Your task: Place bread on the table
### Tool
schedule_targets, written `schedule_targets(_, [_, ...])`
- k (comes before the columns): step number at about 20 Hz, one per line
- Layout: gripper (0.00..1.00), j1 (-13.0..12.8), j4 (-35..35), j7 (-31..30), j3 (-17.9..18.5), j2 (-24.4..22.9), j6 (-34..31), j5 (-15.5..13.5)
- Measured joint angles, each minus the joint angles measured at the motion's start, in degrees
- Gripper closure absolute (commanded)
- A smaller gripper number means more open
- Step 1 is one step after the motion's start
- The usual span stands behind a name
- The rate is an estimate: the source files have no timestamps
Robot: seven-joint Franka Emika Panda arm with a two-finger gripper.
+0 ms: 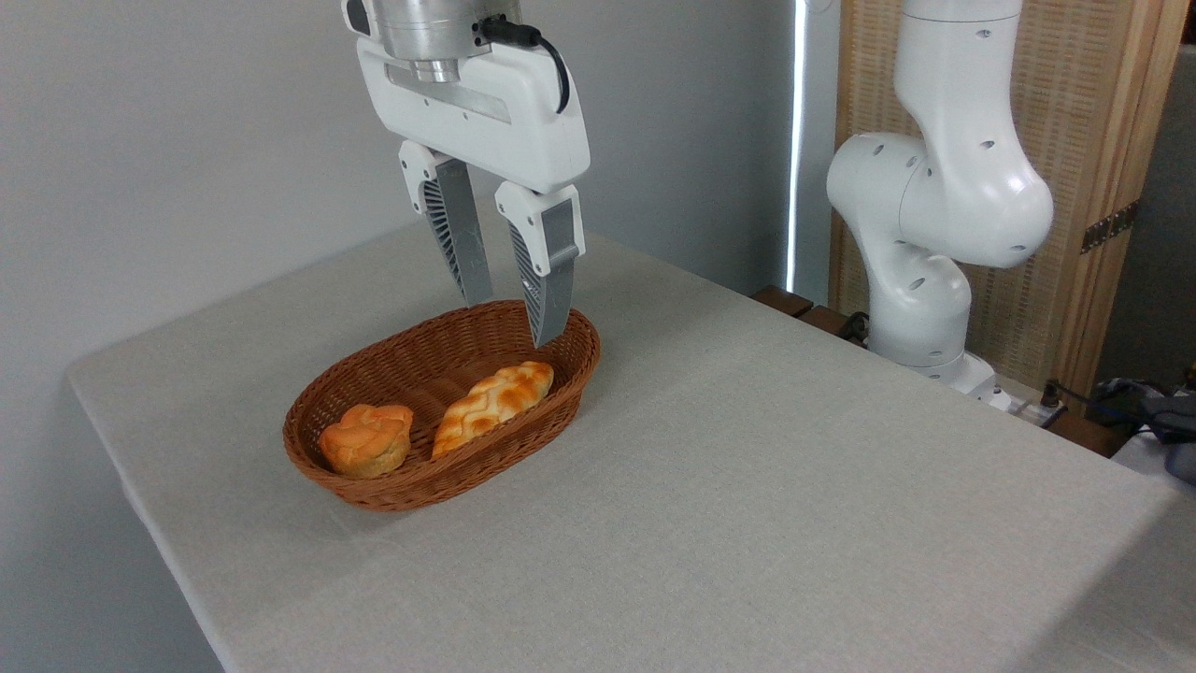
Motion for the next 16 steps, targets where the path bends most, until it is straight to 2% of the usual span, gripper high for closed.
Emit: schedule_targets(16, [0.00,-1.02,-1.64,0.06,0.00,0.13,0.00,0.00])
